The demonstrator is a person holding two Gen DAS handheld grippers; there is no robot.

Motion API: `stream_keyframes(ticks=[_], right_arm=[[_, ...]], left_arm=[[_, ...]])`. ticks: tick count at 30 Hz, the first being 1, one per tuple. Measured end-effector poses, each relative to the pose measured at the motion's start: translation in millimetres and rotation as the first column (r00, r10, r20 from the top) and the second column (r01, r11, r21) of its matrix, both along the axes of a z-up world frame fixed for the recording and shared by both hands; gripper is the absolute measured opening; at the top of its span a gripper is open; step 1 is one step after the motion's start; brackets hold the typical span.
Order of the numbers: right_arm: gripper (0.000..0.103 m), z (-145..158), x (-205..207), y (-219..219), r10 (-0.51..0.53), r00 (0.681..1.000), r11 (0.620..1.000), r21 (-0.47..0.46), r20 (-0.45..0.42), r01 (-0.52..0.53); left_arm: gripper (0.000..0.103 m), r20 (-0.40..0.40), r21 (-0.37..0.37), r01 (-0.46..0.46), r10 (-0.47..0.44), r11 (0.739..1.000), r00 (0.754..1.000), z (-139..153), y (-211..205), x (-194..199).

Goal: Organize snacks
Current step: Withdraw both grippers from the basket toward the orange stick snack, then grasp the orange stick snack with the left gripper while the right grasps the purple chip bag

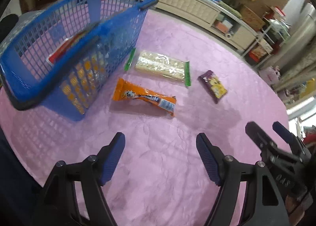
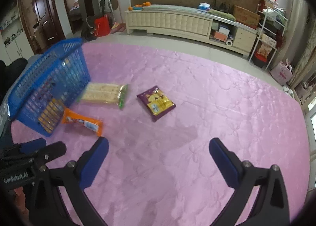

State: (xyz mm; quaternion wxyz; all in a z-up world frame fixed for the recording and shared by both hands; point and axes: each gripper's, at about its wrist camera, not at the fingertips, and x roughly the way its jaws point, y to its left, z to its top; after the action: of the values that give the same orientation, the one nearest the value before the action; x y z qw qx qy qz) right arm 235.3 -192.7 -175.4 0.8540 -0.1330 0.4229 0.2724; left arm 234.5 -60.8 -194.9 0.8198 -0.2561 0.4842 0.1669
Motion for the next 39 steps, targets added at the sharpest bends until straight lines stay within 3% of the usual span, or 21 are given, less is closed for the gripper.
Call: stream_keyframes(ticks=[4,9,20,31,35,39], right_arm=[[0.103,-17.8,10.6,5.6,0.004,0.997,0.996,-0.090,0.078,0.003],[0.103,-28.6,30.4,8.5,0.008,0.999,0.999,-0.036,0.032,-0.007],[0.103,-37.9,60.2,22.1,0.036,0.999,0.999,0.014,0.017,-0.036],[0.103,-49.0,61.8,43.4,0.079,0.997,0.997,0.000,0.019,-0.079],[0.103,-53.6,66.6,38.0,0.069,0.998,0.998,-0.017,0.008,-0.068],[0.103,-56.4,72.6,27.9,0.054,0.998,0.998,0.015,-0.017,-0.054]], left_arm=[[0.073,-0.024,-0.026,-0.061,0.061,0.998,0.998,-19.8,-1.0,14.1],[0.072,-0.035,-0.006,-0.093,0.092,0.996,0.995,-34.0,-5.3,35.2],[0.072,-0.057,0.019,-0.199,0.200,0.980,0.978,-46.4,4.1,52.1],[0.072,-0.032,0.025,-0.295,0.296,0.955,0.955,-43.4,21.1,51.5],[0.064,-0.041,0.023,-0.279,0.280,0.960,0.959,-43.0,20.8,51.2],[0.042,-0.038,0.011,-0.219,0.219,0.976,0.975,-42.4,26.4,50.1]])
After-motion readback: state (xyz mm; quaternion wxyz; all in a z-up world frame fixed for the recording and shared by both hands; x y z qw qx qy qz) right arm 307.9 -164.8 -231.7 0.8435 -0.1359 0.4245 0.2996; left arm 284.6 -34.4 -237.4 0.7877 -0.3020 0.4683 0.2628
